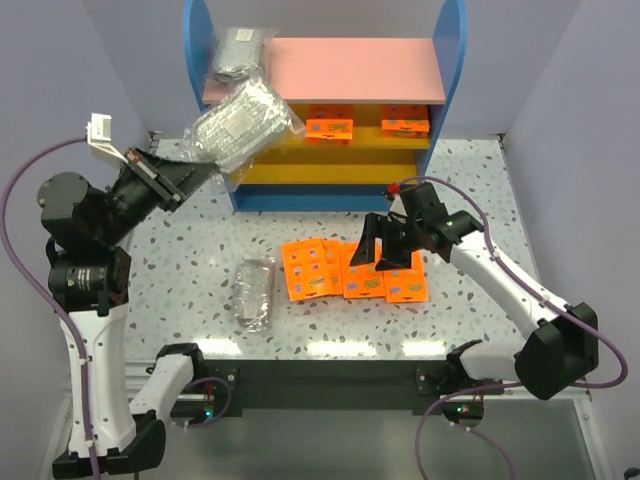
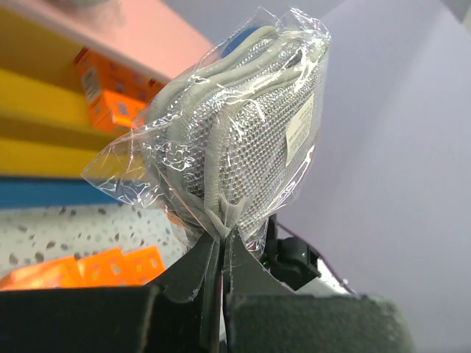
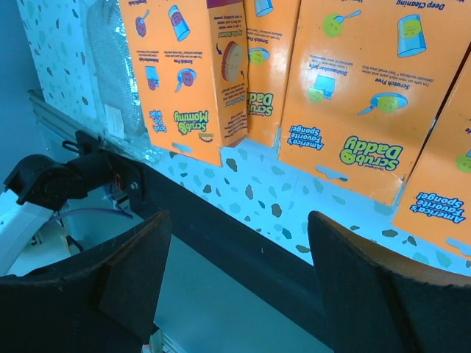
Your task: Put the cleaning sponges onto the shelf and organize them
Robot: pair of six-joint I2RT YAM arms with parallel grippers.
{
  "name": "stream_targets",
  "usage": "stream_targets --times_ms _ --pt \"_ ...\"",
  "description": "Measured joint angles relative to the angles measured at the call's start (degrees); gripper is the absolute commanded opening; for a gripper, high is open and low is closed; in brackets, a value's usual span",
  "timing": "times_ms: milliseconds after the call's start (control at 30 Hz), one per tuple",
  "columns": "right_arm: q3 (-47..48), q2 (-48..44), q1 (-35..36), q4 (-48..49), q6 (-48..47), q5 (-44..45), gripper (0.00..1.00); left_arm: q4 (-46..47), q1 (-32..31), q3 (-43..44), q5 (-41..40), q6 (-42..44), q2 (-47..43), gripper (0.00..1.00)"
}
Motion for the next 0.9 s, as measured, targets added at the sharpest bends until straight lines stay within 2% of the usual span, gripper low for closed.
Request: stream_targets --times_ms 100,200,300,433,533,700,800,900 --pt "0.0 -0.3 0.0 0.4 0.1 0.0 0.78 7.3 -0.1 4.0 0.4 -2.9 2.9 0.00" --pt "0.0 -0.3 0.0 0.9 0.5 0.0 0.78 9.9 -2.1 9.8 -1.5 -4.9 7.6 0.00" --pt "0.0 -0.3 0.0 1.4 0.8 0.0 0.78 10.4 -9.4 19.7 -7.7 -5.2 15.4 0.00" --pt "0.2 -0.3 0.0 2.2 1.2 0.0 0.78 11.4 -18.7 27.7 -15.0 -5.8 24.3 0.00" --pt "0.7 -0.3 0.0 2.8 1.6 0.0 0.78 11.0 -24.2 30.4 -23.3 -6.9 29.7 0.00" --pt "0.8 -0.7 0.0 3.8 2.0 0.1 0.78 7.8 -35.3 33.6 -42.9 -8.6 36.5 0.00" --pt "0.8 -0.8 0.0 4.0 2.1 0.1 0.78 4.7 -42.8 41.0 -54.7 -9.3 42.2 0.00" --pt "0.8 -0.8 0.0 4.3 2.2 0.2 0.78 4.3 -47.6 48.6 -63.3 -9.6 47.9 0.00"
